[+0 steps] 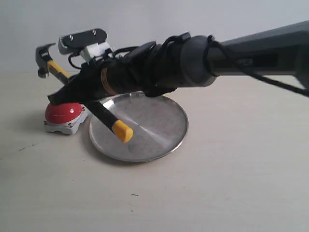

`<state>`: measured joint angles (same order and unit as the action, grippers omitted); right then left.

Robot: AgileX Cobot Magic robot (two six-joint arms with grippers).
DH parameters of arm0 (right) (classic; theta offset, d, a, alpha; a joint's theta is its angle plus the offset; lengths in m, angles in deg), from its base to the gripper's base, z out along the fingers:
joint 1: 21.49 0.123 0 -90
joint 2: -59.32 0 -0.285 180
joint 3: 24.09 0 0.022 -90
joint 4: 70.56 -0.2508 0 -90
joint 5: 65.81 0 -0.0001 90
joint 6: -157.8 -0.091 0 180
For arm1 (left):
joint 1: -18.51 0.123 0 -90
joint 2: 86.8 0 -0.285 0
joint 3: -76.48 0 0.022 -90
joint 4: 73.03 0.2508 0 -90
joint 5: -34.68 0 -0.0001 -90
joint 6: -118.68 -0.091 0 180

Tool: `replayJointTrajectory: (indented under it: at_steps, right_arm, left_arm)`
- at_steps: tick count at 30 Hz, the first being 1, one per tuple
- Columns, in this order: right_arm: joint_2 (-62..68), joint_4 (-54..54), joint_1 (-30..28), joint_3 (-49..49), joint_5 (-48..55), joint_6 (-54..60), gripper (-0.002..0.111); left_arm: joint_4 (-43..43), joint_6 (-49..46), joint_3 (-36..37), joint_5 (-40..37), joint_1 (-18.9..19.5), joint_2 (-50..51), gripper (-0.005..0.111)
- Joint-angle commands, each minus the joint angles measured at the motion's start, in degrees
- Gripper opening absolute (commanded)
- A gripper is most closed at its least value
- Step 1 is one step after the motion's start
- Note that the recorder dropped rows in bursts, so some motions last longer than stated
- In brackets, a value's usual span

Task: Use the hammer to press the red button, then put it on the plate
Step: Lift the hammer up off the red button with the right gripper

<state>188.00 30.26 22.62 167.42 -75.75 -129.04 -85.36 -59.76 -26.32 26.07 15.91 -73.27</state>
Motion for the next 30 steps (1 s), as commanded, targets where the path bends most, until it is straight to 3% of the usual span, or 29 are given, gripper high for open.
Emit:
replayJointTrajectory:
  at_steps: [1, 9, 17, 30]
  right_arm:
    - [-7.79, -0.88, -0.18, 0.83, 1.43, 0.27, 0.000]
    - [-3.17, -0.88, -0.18, 0.69, 3.18, 2.06, 0.000]
    - [8.73, -0.88, -0.18, 1.39, 3.09, -4.48, 0.000]
    - [-9.10, -0.88, -0.18, 2.14, 5.50, -3.62, 0.000]
  left_arm:
    - [-0.47, 0.39, 0.01, 0.20, -0.36, -0.30, 0.000]
    - [-0.47, 0.39, 0.01, 0.20, -0.36, -0.30, 0.000]
    - [-0.47, 0.39, 0.01, 0.20, -0.36, -0.30, 0.000]
    - [-0.47, 0.39, 0.01, 0.20, -0.36, -0.30, 0.000]
